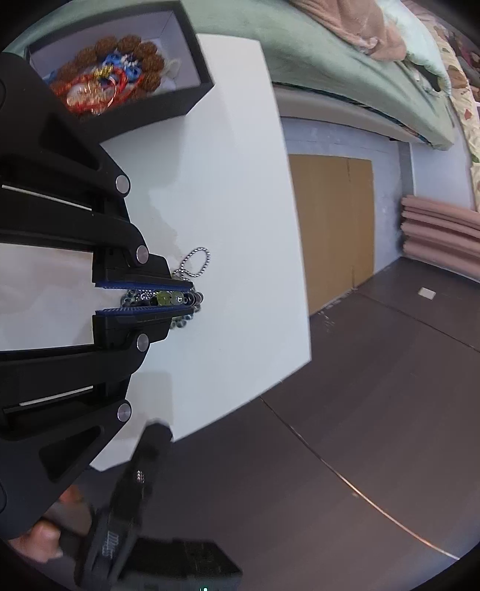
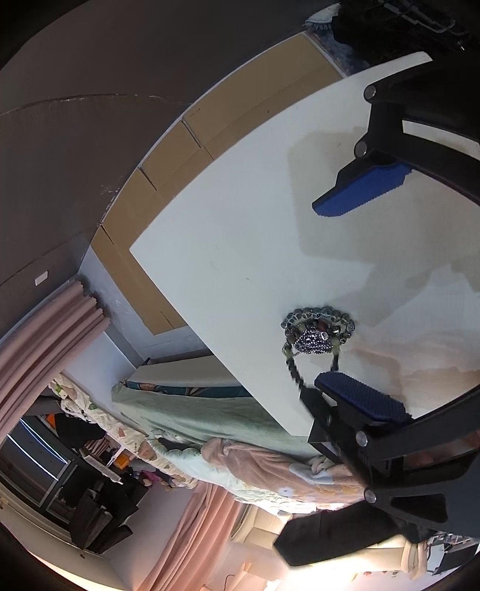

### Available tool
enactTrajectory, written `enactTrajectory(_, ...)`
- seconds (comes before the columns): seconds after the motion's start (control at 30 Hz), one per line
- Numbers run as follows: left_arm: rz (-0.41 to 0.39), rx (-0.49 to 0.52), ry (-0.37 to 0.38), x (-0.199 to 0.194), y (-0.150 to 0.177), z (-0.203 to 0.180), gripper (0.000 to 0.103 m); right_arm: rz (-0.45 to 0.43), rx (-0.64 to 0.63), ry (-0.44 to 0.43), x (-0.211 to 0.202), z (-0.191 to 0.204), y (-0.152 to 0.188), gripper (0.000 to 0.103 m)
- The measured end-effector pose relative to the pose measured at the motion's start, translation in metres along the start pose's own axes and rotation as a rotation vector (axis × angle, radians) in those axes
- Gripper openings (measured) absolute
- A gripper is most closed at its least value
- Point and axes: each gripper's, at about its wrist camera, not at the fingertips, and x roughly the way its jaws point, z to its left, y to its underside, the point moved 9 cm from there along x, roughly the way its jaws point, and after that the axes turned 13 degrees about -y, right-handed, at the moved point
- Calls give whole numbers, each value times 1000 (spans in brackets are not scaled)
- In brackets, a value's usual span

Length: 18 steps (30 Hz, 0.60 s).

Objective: Organize jewelry
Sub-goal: 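Lift the bead bracelet with the left gripper while the right grasps the silver chain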

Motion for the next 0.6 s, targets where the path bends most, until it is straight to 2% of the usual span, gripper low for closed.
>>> enactTrajectory(0.27,-20,-37,-8,-14,-5,24,8,41,-13,-14,22,12,4,66)
enactTrajectory(0.43,-46,-60,-12,-28,-11,43,8,65,-42,-26,41,29,4,61)
enactTrajectory(0.6,-62,-88,-13,-40,-13,62,8,98,-77,-25,62,43,6,51)
